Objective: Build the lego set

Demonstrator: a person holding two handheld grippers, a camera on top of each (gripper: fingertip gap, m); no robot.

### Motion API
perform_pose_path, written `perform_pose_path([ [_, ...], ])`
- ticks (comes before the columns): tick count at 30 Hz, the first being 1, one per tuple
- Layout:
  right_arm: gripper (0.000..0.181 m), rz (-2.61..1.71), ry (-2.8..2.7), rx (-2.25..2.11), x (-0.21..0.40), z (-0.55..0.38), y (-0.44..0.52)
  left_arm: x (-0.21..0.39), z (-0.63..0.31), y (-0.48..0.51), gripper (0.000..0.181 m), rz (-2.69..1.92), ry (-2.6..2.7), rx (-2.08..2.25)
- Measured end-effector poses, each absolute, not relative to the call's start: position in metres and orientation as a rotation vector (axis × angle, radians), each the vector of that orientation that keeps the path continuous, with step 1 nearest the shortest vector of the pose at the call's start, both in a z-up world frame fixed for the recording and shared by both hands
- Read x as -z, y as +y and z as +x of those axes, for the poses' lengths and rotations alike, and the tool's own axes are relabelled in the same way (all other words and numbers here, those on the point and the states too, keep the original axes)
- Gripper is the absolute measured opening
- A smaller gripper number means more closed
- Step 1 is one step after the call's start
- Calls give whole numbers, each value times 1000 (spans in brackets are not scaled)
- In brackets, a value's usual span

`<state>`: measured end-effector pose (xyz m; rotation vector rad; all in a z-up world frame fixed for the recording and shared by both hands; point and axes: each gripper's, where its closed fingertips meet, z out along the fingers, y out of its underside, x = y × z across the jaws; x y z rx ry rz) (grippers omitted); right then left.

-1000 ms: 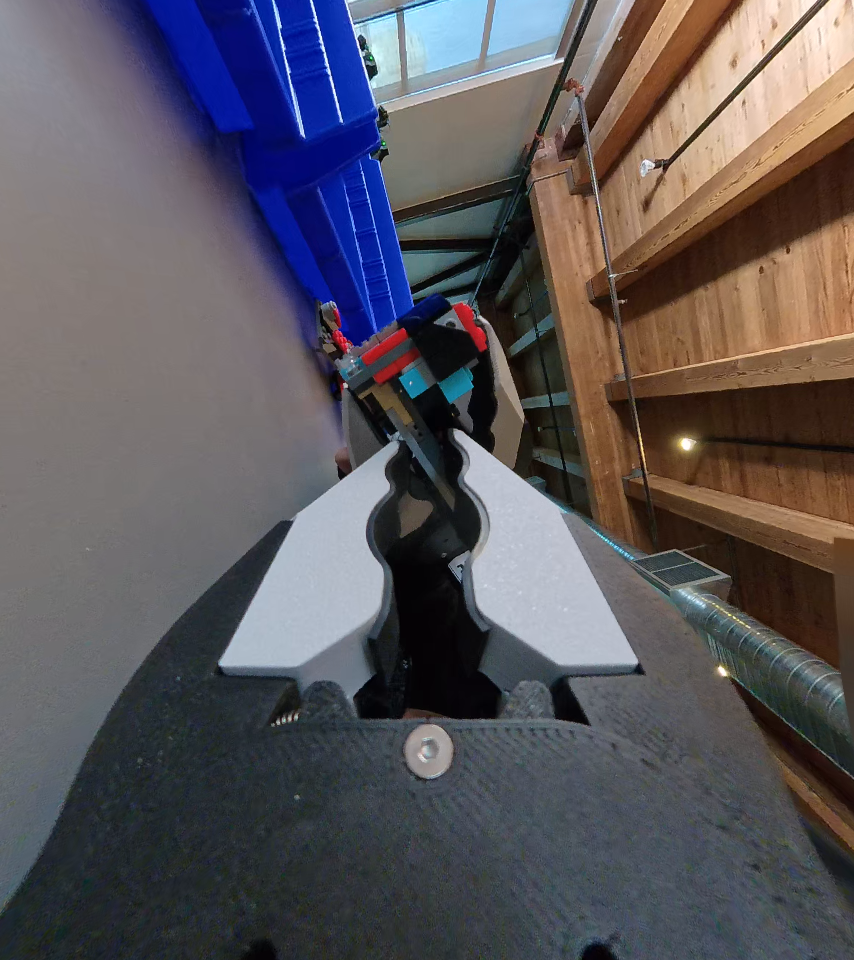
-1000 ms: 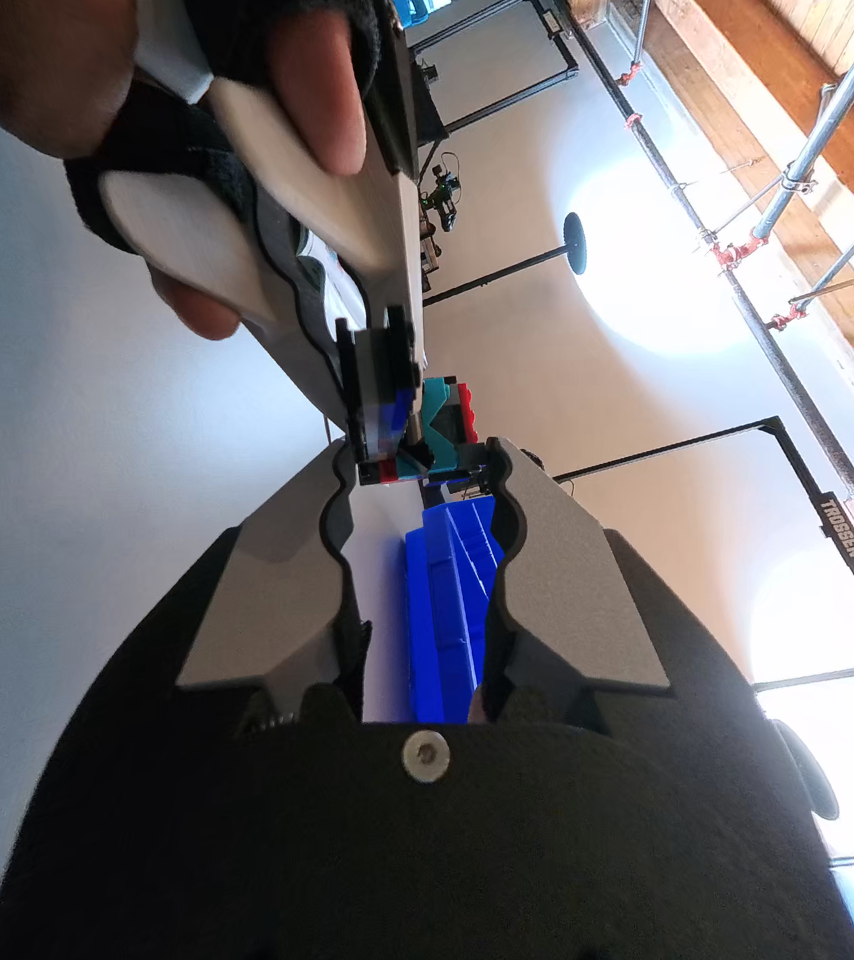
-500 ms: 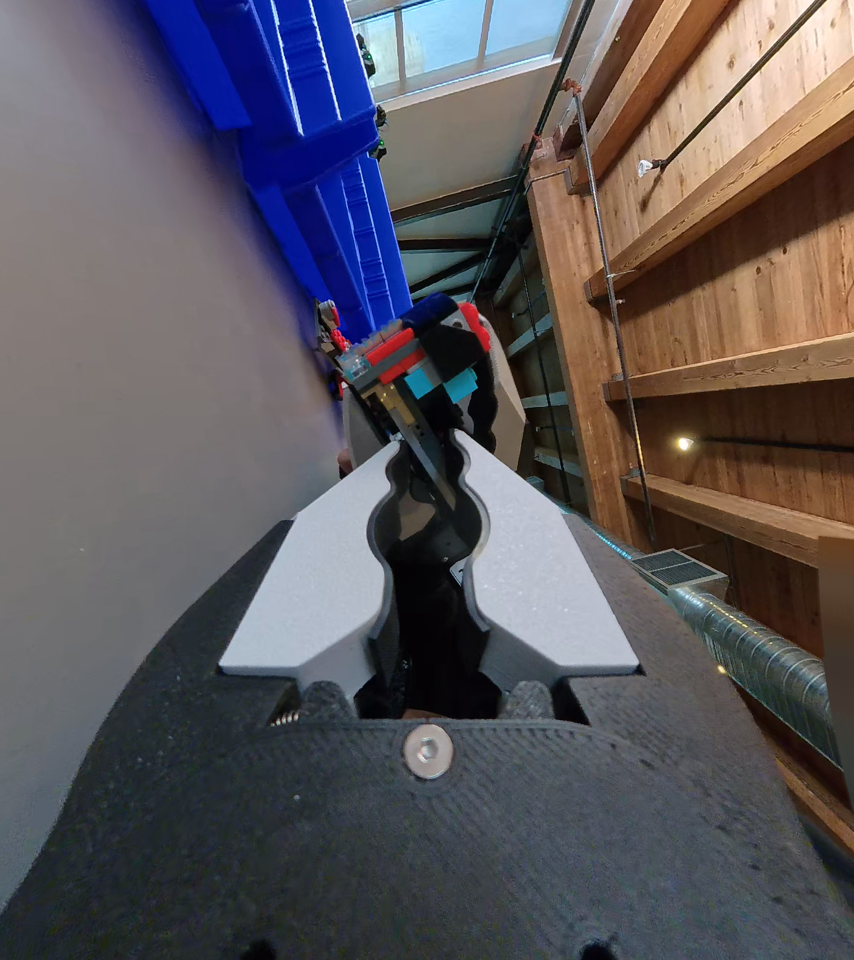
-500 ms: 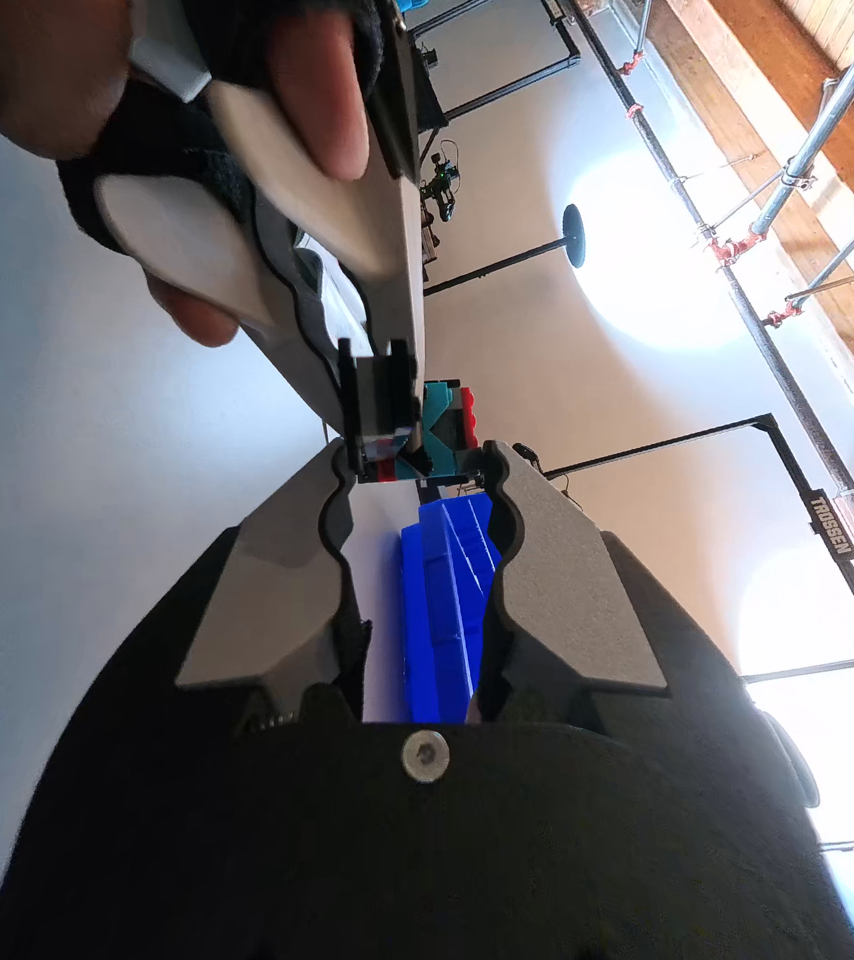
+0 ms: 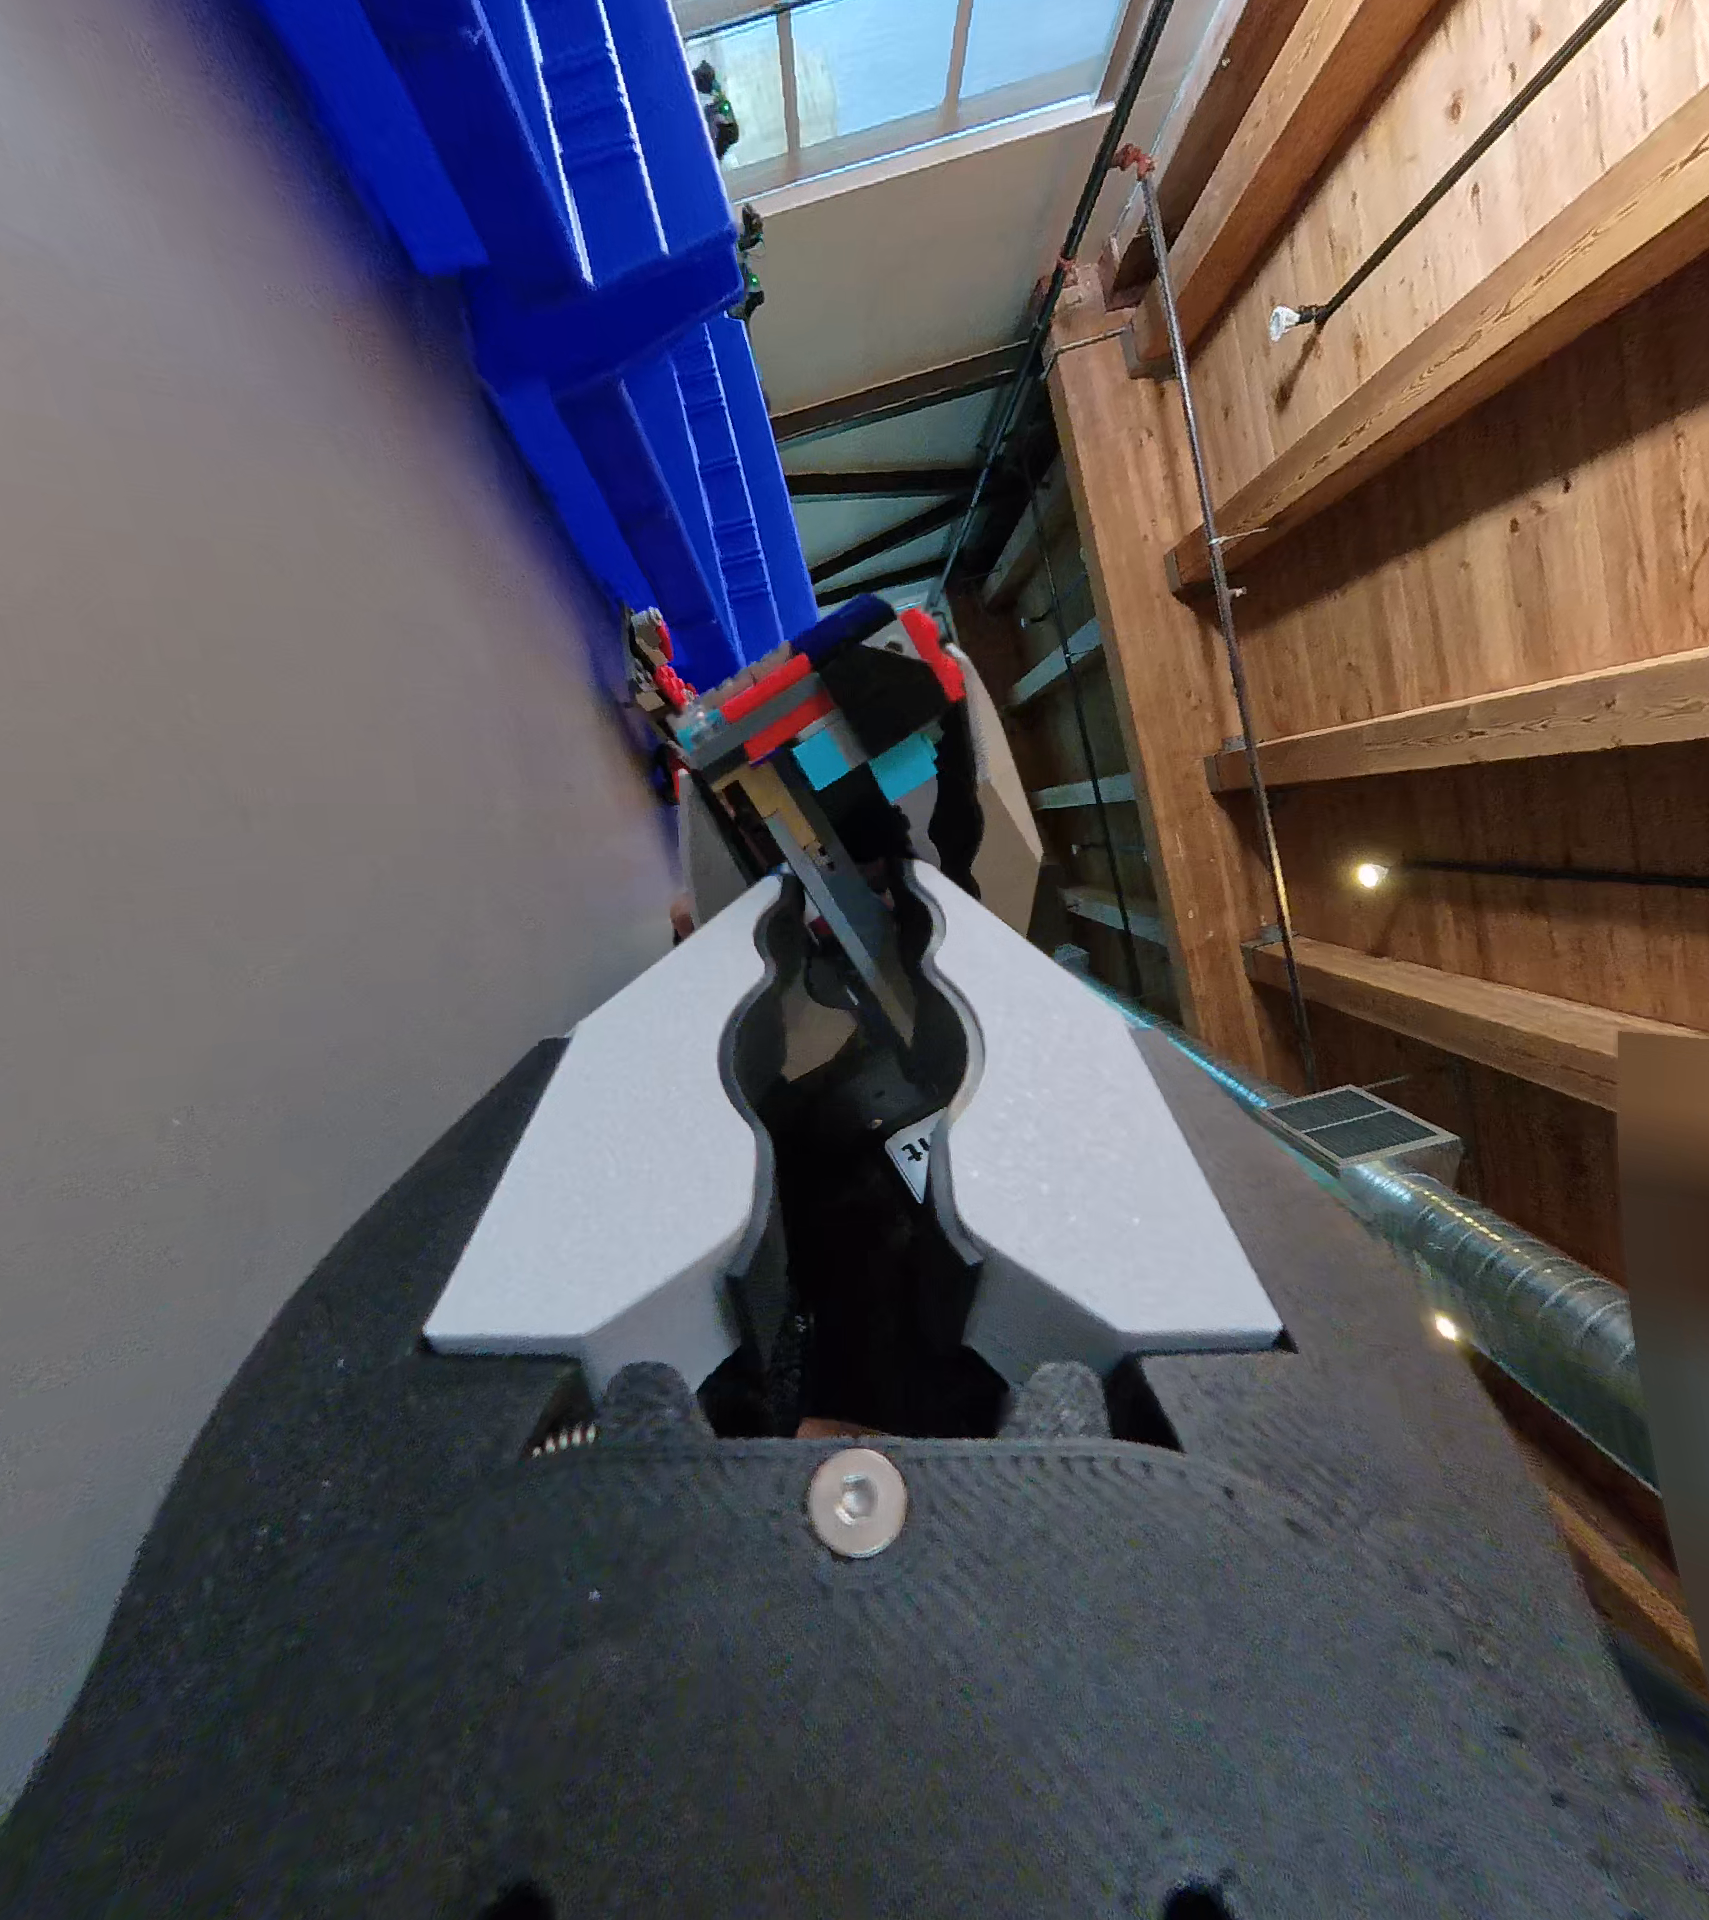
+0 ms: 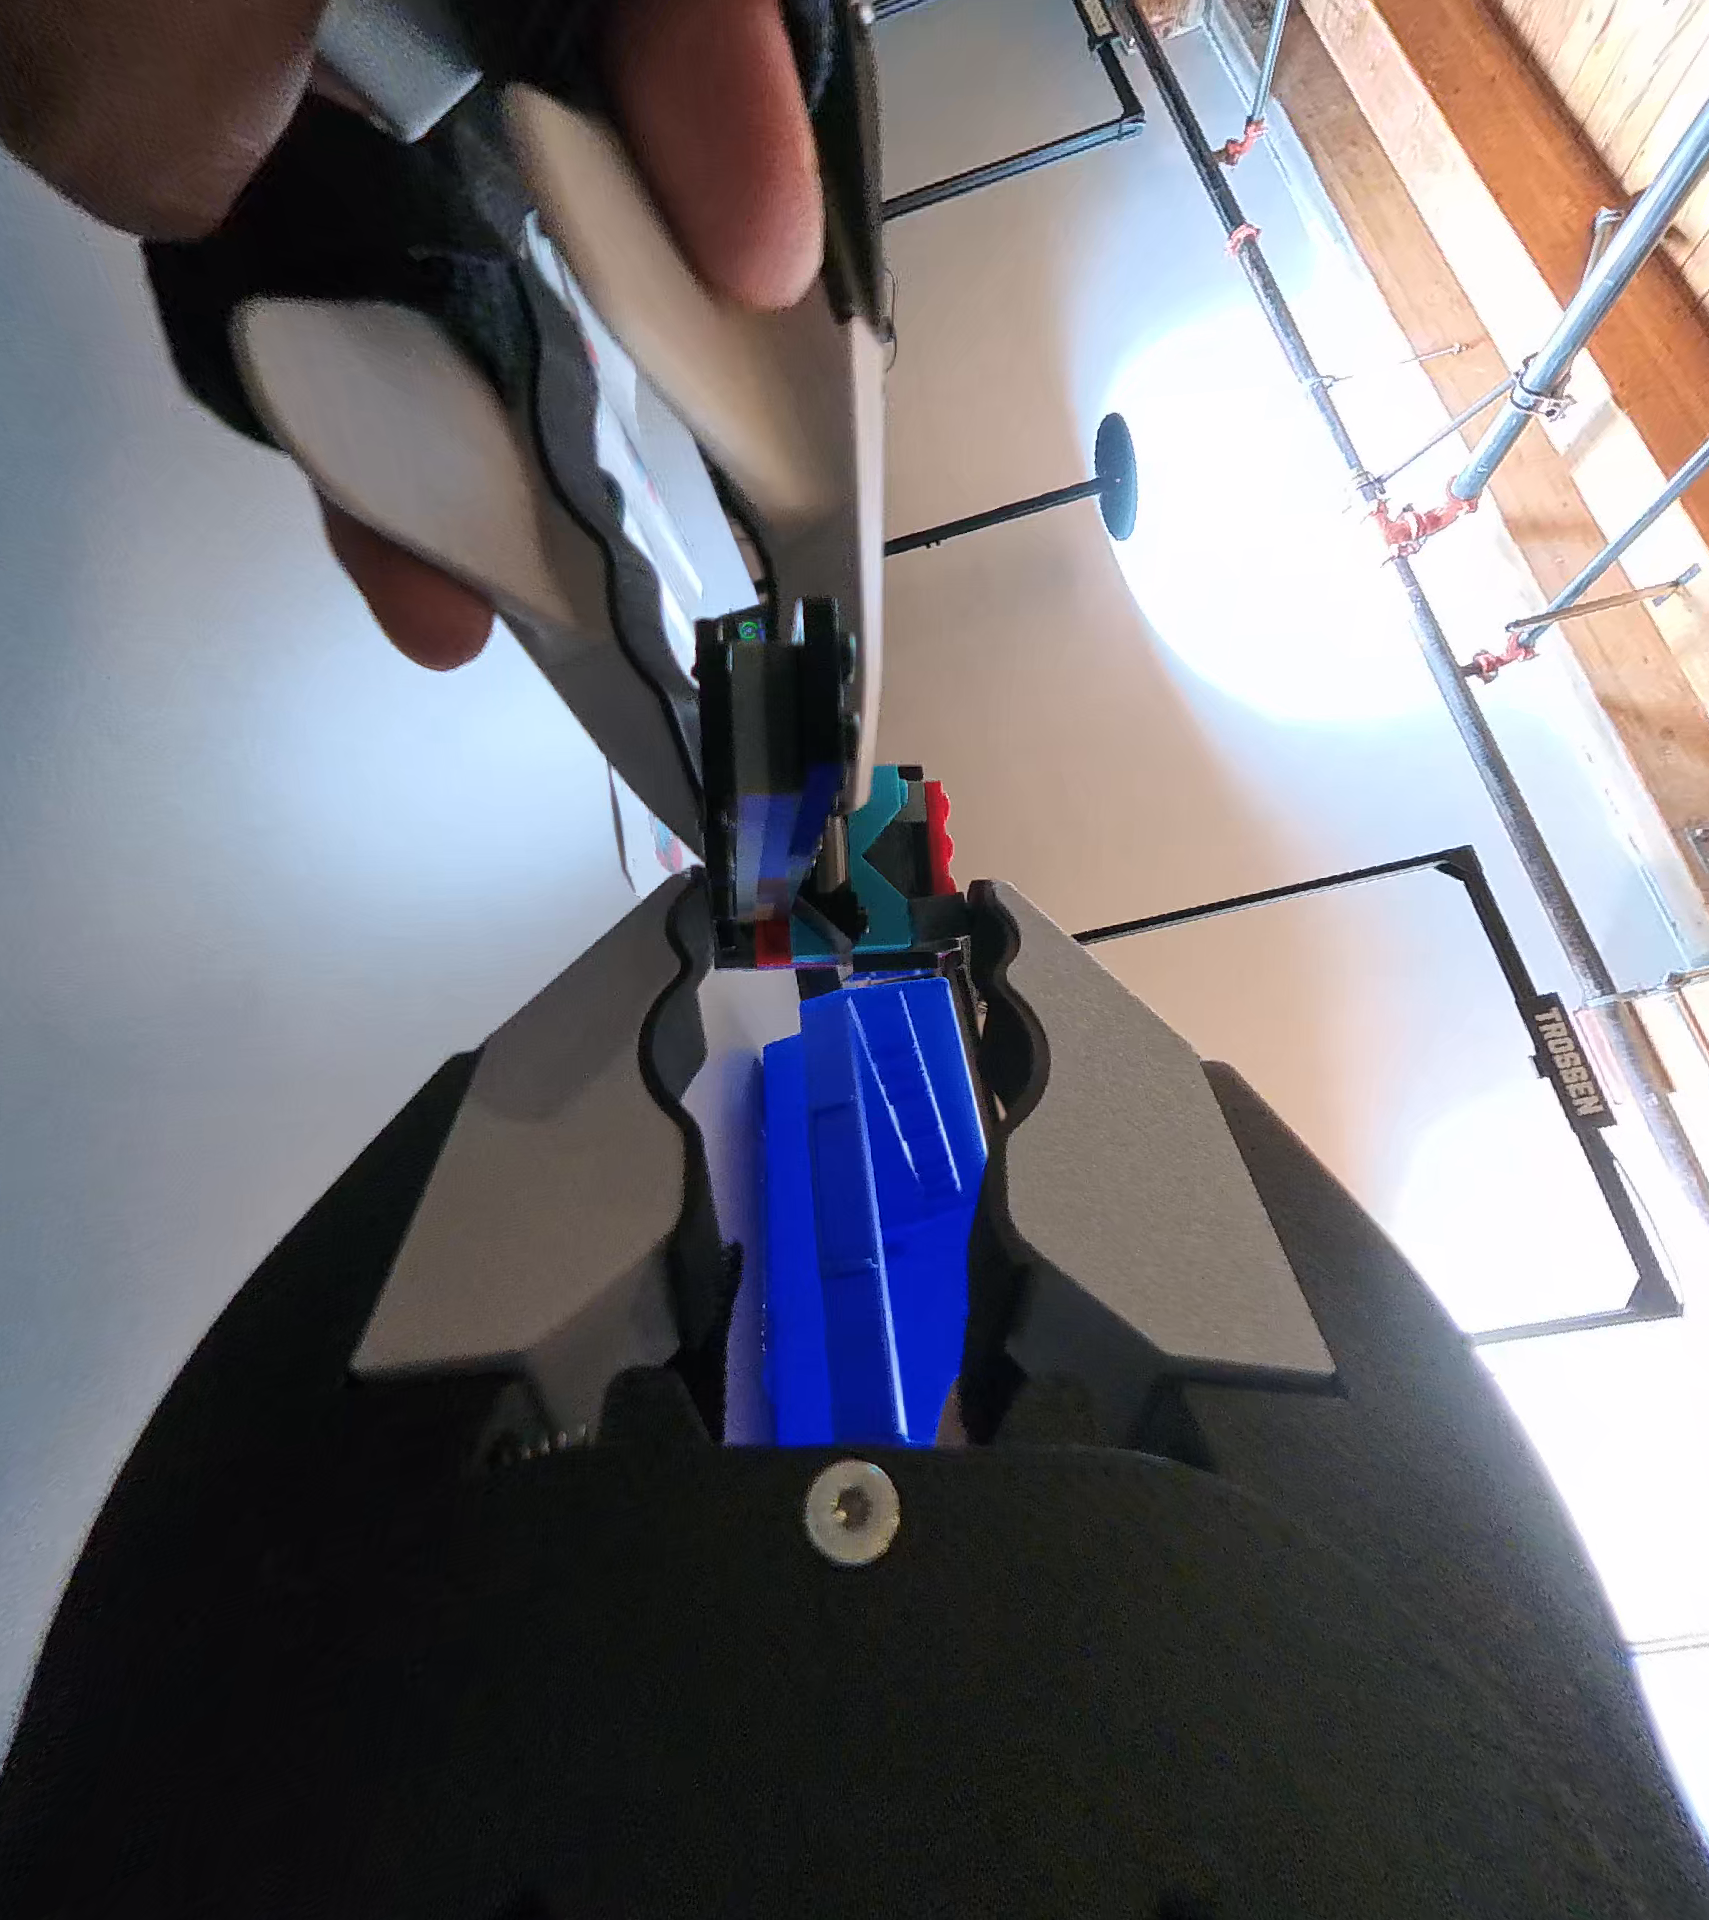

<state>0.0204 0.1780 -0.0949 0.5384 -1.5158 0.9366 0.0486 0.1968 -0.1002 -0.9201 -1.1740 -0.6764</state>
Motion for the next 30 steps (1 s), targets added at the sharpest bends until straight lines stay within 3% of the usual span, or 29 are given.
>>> perform_pose_path([
  [8,50,557,-1495,-881,97,20,177,100,47,195,32,-977,-1190,606],
  [30,50,612,-1448,-772,103,24,169,112,37,187,34,-925,-1319,546],
])
